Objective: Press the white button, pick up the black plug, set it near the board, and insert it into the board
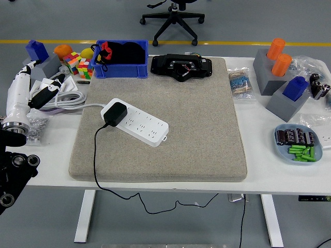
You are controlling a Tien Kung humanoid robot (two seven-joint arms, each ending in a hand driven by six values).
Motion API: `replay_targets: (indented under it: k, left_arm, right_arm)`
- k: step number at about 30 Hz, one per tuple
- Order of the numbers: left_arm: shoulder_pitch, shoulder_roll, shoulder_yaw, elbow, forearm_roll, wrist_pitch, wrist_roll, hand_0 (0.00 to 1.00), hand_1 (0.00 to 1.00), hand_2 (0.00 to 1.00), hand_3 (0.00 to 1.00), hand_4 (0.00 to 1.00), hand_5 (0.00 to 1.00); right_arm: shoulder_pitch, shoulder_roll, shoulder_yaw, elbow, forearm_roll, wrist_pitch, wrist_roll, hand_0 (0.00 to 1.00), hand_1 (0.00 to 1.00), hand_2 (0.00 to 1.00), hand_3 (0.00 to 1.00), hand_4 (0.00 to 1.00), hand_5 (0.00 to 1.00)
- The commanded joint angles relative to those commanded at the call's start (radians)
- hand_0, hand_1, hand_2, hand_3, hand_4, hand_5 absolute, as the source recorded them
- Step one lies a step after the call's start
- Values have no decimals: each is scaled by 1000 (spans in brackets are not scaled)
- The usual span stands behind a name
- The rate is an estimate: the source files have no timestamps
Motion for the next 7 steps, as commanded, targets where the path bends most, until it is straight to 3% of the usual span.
replay_targets:
  k: [7]
  left_arm:
    - [1,0,-3,-4,-3,-3,2,998,998,973,902,863,740]
  right_arm:
    - [2,2,10,0,-5,0,0,613,575,575,581,649,396]
